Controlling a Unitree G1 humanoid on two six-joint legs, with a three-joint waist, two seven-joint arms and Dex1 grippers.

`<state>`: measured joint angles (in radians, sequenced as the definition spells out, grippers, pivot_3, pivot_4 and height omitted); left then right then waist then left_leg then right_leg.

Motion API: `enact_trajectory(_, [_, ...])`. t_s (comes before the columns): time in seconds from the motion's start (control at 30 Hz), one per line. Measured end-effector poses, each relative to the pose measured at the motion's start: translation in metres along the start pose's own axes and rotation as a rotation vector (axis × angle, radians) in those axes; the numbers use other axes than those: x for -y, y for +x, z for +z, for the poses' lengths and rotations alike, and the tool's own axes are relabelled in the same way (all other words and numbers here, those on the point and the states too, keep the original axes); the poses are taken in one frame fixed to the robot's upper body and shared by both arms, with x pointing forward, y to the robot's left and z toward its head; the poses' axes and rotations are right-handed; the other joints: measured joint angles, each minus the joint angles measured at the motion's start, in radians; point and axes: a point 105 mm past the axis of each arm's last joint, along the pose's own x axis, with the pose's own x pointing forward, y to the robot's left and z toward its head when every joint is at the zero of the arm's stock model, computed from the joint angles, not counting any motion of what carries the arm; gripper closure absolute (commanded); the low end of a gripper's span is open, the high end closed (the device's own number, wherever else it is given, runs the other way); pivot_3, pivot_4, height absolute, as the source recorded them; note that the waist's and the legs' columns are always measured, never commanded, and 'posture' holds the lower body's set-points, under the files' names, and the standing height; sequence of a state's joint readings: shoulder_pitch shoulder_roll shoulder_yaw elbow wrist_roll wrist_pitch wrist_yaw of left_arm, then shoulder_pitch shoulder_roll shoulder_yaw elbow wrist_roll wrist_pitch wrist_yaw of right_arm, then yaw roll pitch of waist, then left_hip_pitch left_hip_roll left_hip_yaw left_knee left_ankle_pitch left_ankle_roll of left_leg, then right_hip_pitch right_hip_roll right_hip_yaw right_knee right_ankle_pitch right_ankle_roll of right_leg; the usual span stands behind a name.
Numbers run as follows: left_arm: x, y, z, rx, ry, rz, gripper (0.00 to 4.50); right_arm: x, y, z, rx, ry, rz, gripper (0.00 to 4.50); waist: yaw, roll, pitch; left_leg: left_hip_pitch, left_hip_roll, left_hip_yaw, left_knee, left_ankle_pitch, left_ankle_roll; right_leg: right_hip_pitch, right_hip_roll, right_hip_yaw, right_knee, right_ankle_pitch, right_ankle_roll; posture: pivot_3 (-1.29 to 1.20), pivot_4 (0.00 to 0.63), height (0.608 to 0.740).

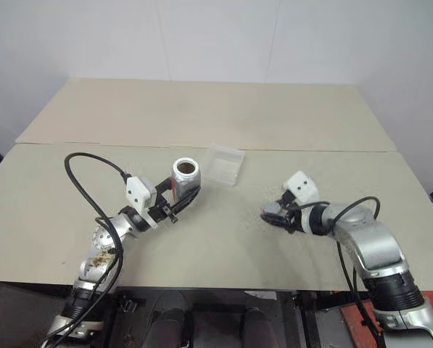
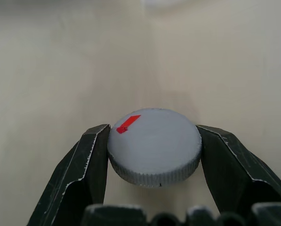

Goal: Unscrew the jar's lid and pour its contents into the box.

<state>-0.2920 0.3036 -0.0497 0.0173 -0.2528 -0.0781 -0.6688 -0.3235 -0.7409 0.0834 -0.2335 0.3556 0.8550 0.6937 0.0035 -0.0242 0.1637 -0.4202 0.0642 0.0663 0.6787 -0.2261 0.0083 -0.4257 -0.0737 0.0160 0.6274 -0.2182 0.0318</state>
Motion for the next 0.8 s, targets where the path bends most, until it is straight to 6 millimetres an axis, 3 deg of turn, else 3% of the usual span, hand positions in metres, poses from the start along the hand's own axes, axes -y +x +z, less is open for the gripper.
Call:
enact_trajectory(0.03, [-0.002, 0.0, -0.001, -0.006, 0.003, 0.004, 2.36, -0.001, -0.001, 0.001, -0.004, -0.004, -0.005, 1.74, -0.001, 0.0, 0.0, 0.0, 0.0, 0.0, 0.0, 0.0, 0.0, 0.0, 0.0, 0.0, 0.0, 0.0, 0.0, 0.0, 0.15, 0.74])
enact_trajectory(0.2, [-0.007, 0.001, -0.003, -0.024, 0.014, 0.009, 2.36, -0.003, -0.001, -0.005, -0.055, -0.003, -0.026, 0.11, 0.004, 0.0, 0.0, 0.0, 0.0, 0.0, 0.0, 0.0, 0.0, 0.0, 0.0, 0.0, 0.0, 0.0, 0.0, 0.0, 0.15, 0.74])
enact_trajectory(0.4, [-0.011, 0.009, -0.001, -0.025, 0.035, 0.01, 2.36, -0.003, -0.001, -0.002, -0.048, -0.006, -0.049, 0.05, 0.006, 0.0, 0.0, 0.0, 0.0, 0.0, 0.0, 0.0, 0.0, 0.0, 0.0, 0.0, 0.0, 0.0, 0.0, 0.0, 0.15, 0.74])
enact_trajectory(0.5, [-0.015, 0.017, -0.003, -0.057, 0.052, 0.021, 2.36, -0.002, -0.006, 0.011, 0.01, -0.045, -0.065, 0.05, 0.007, 0.0, 0.0, 0.0, -0.001, 0.0, 0.0, 0.0, 0.0, 0.0, 0.0, 0.0, -0.001, 0.0, 0.0, 0.0, 0.15, 0.74])
enact_trajectory(0.67, [-0.043, 0.04, -0.004, -0.14, 0.134, 0.123, 2.36, 0.002, -0.018, 0.047, 0.166, -0.124, -0.134, 0.05, 0.007, -0.001, 0.0, 0.0, -0.001, -0.001, 0.001, 0.0, 0.0, 0.001, 0.0, 0.0, -0.001, 0.0, 0.001, 0.0, 0.15, 0.74])
enact_trajectory(0.8, [-0.073, 0.063, 0.001, -0.215, 0.255, 0.201, 2.36, 0.0, -0.022, 0.06, 0.223, -0.158, -0.158, 0.05, 0.009, -0.001, 0.001, -0.002, -0.002, -0.001, 0.0, 0.0, 0.0, 0.0, 0.0, -0.001, -0.002, 0.0, 0.002, 0.0, 0.15, 0.74])
